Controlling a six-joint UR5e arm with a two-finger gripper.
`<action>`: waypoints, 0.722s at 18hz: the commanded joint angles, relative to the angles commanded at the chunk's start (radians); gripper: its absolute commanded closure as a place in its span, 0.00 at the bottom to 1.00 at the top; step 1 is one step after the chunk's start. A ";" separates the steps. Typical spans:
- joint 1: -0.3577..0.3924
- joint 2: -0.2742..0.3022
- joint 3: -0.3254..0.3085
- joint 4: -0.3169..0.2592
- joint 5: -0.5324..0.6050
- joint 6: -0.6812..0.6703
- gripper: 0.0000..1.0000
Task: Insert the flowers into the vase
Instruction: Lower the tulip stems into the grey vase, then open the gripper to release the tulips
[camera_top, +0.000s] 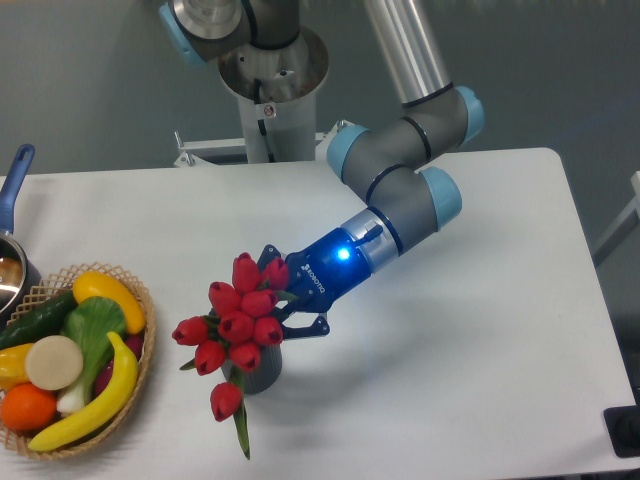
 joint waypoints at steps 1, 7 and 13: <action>-0.002 0.000 0.000 0.000 0.000 0.006 0.61; 0.002 0.009 -0.035 0.002 0.000 0.083 0.10; 0.011 0.072 -0.058 0.002 0.058 0.083 0.00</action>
